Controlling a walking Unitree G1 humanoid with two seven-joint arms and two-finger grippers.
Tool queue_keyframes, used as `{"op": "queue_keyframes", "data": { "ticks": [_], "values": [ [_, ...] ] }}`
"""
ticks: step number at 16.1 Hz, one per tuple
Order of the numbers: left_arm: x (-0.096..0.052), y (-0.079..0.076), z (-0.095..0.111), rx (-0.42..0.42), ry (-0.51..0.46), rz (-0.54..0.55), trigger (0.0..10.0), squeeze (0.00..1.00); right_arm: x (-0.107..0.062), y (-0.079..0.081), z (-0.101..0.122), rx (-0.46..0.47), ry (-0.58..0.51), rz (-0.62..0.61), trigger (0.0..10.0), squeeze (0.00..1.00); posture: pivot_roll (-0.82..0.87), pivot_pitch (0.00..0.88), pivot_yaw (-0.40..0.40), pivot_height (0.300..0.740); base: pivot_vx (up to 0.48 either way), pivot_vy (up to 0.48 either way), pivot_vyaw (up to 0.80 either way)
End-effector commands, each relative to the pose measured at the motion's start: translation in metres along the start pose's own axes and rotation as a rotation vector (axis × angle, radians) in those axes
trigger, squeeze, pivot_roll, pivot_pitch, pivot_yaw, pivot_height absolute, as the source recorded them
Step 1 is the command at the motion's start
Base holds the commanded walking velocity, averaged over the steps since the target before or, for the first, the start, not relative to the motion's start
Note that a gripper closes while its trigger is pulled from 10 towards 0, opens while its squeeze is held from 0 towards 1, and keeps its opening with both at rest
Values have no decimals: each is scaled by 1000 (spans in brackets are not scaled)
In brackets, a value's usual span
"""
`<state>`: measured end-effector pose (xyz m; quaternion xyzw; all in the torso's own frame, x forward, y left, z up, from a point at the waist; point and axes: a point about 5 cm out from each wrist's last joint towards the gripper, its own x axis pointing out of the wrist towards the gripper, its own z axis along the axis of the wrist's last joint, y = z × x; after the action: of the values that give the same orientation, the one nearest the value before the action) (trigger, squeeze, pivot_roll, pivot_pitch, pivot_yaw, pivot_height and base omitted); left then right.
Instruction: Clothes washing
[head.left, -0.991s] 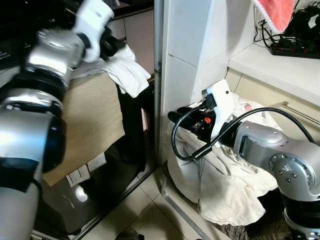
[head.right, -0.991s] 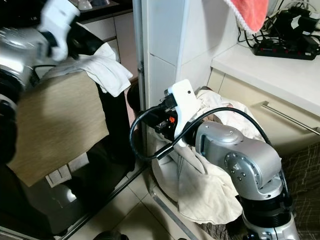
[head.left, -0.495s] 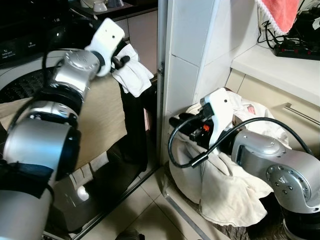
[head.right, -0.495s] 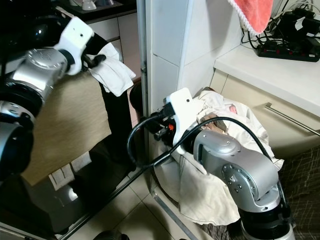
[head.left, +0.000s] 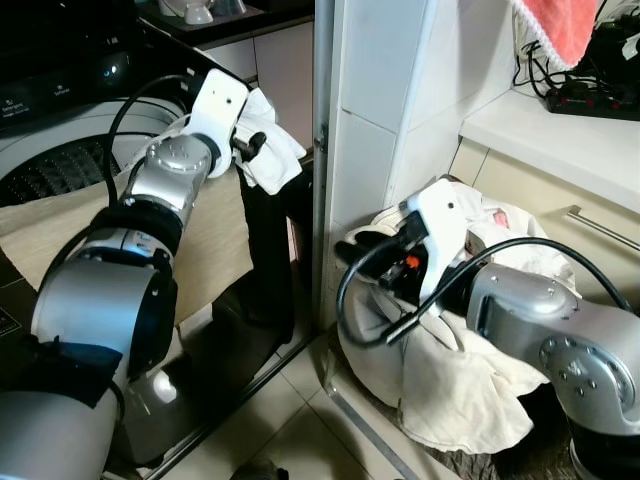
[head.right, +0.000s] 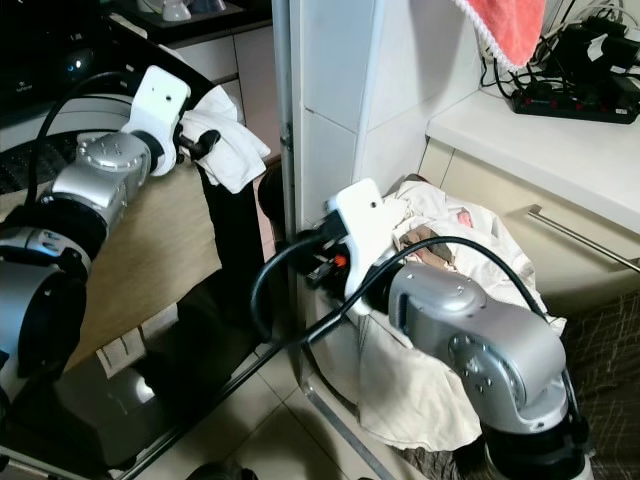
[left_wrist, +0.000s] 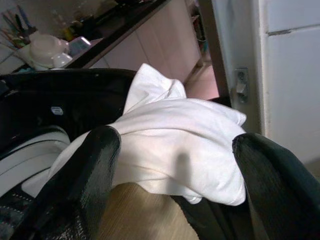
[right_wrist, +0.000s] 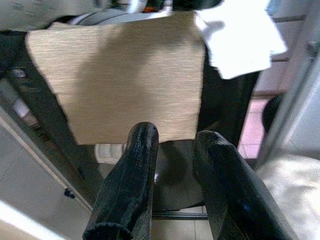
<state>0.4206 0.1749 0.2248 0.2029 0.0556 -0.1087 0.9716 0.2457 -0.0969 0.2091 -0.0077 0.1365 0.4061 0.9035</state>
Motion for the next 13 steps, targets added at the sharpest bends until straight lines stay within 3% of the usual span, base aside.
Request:
{"op": "queue_keyframes", "data": {
  "ticks": [1,6,10,13],
  "values": [
    [0,-3,-2,-15,-16,8,10000,0,-3,4,1,-14,-1,8,10000,0,-175,0,25,740,0,0,0],
    [1,-3,4,-46,-82,61,10000,0,-13,4,9,-10,-36,-40,10000,0,-232,113,9,740,0,0,0],
    [-2,5,-6,-21,-35,144,10000,0,-14,8,9,-12,-34,-41,10000,0,-242,175,9,740,0,0,0],
    [-4,10,-11,77,-17,206,10000,0,-14,9,9,-9,-32,-64,10000,0,-248,190,13,740,0,0,0]
  ]
}}
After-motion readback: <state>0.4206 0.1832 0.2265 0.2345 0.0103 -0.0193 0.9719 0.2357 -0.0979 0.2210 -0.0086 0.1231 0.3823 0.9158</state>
